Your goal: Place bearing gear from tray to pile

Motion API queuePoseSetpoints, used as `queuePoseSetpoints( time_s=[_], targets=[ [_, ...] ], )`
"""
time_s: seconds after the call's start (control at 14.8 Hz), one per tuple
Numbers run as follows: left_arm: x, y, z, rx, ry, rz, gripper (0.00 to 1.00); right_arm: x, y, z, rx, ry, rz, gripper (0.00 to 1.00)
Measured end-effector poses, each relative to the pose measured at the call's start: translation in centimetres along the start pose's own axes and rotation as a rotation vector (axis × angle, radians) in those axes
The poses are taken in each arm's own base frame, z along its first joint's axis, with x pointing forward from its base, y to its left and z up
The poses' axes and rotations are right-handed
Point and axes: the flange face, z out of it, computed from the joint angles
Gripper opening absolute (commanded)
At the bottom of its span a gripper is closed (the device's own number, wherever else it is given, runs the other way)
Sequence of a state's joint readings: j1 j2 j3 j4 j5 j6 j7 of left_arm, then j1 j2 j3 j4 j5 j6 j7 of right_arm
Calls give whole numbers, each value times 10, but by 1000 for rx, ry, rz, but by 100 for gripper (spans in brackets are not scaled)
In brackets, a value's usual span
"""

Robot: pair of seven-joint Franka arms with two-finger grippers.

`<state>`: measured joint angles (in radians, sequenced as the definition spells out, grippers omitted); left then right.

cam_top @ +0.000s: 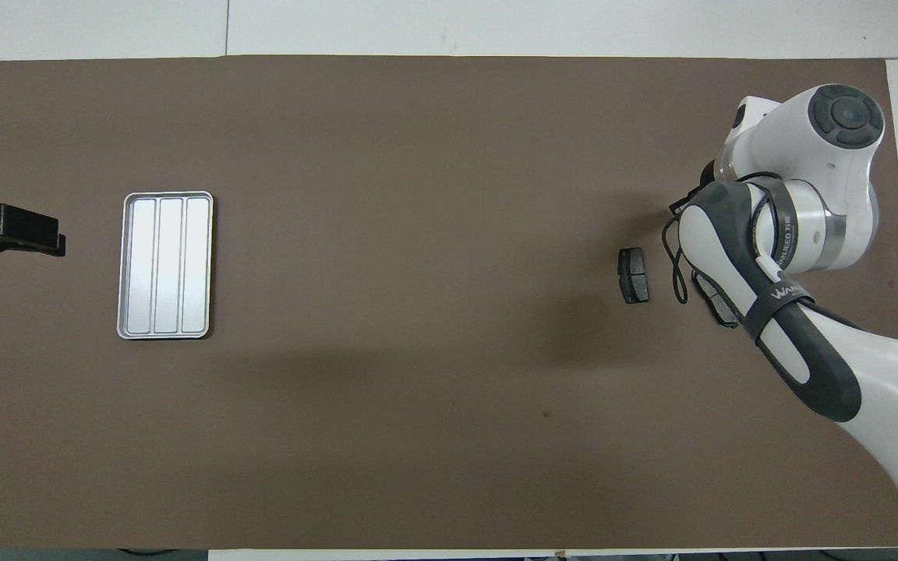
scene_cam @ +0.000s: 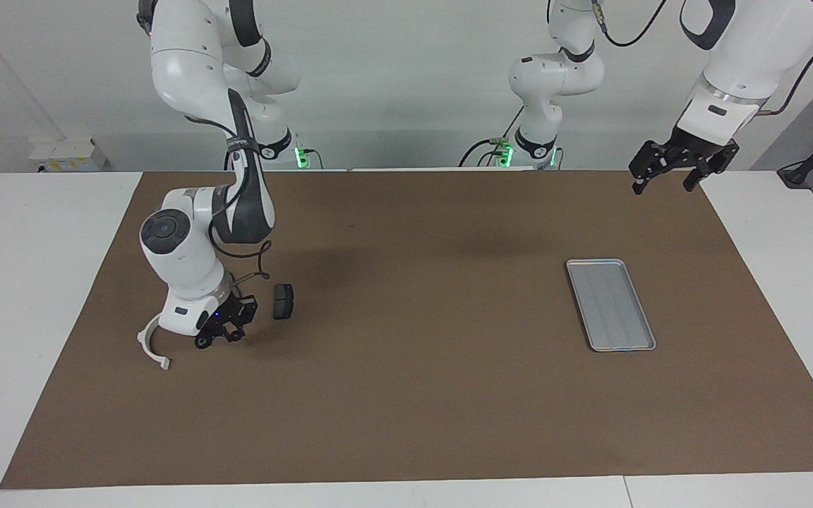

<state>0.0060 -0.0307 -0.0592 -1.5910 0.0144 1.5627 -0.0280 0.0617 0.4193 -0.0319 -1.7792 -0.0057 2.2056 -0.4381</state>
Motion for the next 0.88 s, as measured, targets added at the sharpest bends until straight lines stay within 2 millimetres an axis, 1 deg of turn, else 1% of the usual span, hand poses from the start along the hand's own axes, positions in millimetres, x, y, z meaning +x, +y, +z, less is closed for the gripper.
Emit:
queuePoseSetpoints(
  time_s=[0.2,0.54,0.88],
  targets=[
    [0,0,0,0,0,0,100,-11,0,6,0,0,6,0],
    [0,0,0,0,0,0,100,-23,-6,27,-1,5,6,0],
    [0,0,0,0,0,0,100,-27,-8,32,4,-5,5,0]
  ],
)
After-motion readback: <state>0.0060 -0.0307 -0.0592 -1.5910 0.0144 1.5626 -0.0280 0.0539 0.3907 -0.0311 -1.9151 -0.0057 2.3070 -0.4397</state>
